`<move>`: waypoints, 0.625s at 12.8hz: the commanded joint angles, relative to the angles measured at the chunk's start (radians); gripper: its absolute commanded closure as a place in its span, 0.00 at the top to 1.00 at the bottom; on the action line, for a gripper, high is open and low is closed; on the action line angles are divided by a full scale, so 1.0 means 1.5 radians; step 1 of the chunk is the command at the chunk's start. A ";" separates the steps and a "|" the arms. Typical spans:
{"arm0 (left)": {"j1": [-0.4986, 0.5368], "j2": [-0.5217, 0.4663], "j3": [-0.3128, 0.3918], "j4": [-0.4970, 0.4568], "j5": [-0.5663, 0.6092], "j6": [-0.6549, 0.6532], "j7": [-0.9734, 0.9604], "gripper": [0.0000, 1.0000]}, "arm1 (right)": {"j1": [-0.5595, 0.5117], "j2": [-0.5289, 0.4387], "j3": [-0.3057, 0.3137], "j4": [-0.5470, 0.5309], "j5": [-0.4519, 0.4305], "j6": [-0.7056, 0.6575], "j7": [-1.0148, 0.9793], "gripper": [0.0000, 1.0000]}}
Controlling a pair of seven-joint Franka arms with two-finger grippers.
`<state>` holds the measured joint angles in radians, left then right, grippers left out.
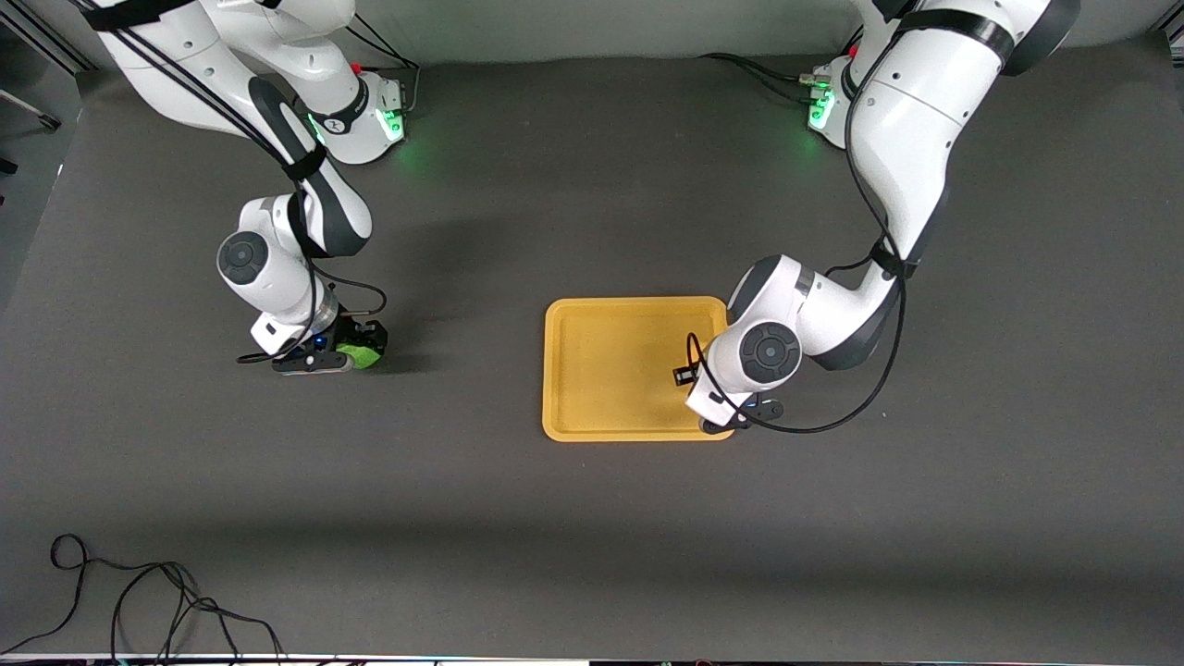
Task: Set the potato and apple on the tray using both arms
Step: 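Carry the potato onto the tray while the right gripper grasps the apple, then release the potato on the tray while the right gripper lifts the apple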
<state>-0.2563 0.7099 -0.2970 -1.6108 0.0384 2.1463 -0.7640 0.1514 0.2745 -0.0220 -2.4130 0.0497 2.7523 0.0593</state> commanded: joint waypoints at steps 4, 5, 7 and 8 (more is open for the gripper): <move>-0.013 -0.005 0.007 0.015 0.050 -0.017 -0.018 0.93 | 0.004 -0.124 -0.011 0.212 0.010 -0.377 -0.019 0.43; -0.013 -0.008 0.007 0.016 0.051 -0.020 -0.015 0.98 | 0.003 -0.124 -0.011 0.281 0.010 -0.460 -0.017 0.43; -0.004 -0.028 0.008 0.017 0.051 -0.044 -0.015 0.99 | 0.003 -0.124 -0.015 0.383 0.009 -0.572 -0.015 0.43; 0.002 -0.056 0.010 0.021 0.052 -0.091 -0.006 1.00 | 0.004 -0.124 -0.016 0.418 0.009 -0.614 -0.014 0.43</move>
<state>-0.2568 0.7013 -0.2944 -1.5835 0.0997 2.1101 -0.7654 0.1513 0.0567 -0.0342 -1.9079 0.0497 1.9416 0.0563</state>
